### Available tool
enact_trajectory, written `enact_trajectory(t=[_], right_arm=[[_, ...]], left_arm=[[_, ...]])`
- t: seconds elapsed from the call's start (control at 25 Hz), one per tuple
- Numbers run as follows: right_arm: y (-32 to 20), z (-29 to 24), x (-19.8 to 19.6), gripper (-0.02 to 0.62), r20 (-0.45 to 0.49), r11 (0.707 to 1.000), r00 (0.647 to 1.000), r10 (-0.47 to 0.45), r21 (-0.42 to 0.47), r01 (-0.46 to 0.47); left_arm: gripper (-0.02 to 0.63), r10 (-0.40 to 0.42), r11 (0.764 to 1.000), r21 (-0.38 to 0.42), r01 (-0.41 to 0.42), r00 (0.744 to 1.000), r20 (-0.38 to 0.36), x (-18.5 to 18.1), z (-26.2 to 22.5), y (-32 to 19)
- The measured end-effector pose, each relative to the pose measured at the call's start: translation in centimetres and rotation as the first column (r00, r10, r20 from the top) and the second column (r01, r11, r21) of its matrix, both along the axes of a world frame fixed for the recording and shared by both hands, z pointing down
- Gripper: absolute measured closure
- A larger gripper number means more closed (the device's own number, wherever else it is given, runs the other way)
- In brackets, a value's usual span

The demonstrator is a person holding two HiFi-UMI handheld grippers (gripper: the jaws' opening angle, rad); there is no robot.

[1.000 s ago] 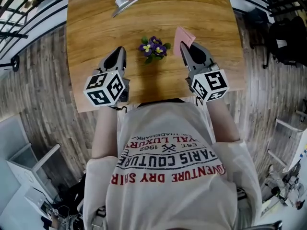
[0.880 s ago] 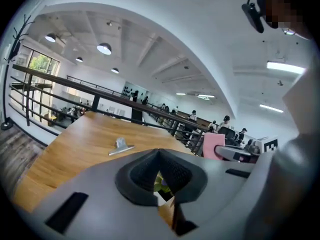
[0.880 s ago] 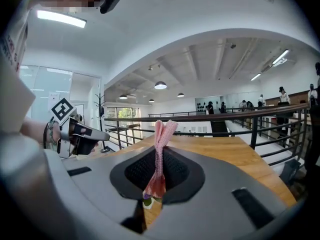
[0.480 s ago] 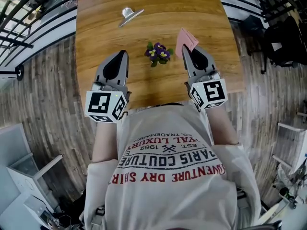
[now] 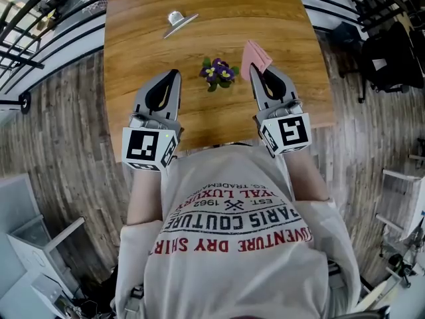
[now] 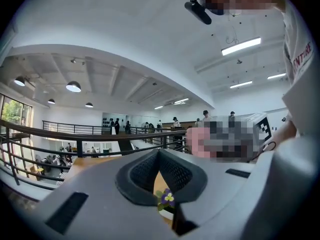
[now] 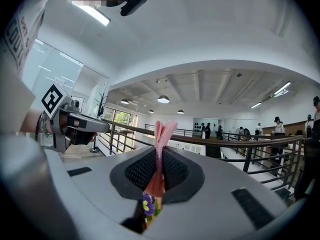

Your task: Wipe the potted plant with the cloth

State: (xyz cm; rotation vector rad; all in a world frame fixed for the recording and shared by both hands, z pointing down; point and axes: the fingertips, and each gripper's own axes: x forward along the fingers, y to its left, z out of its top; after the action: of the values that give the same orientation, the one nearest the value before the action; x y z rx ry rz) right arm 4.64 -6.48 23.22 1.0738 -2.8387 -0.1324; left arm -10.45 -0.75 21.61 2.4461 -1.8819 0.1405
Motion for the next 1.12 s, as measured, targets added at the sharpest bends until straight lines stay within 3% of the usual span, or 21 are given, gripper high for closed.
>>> enact_trajectory(t=[1.12], right_arm=[[0.2, 1.1, 0.0, 0.554, -0.037, 1.0, 0.999, 0.007, -0.016, -0.008]], left_arm=[[0.592, 0.041, 0.998, -0.044, -0.039, 0.999, 0.03, 0.3, 1.7, -0.3]])
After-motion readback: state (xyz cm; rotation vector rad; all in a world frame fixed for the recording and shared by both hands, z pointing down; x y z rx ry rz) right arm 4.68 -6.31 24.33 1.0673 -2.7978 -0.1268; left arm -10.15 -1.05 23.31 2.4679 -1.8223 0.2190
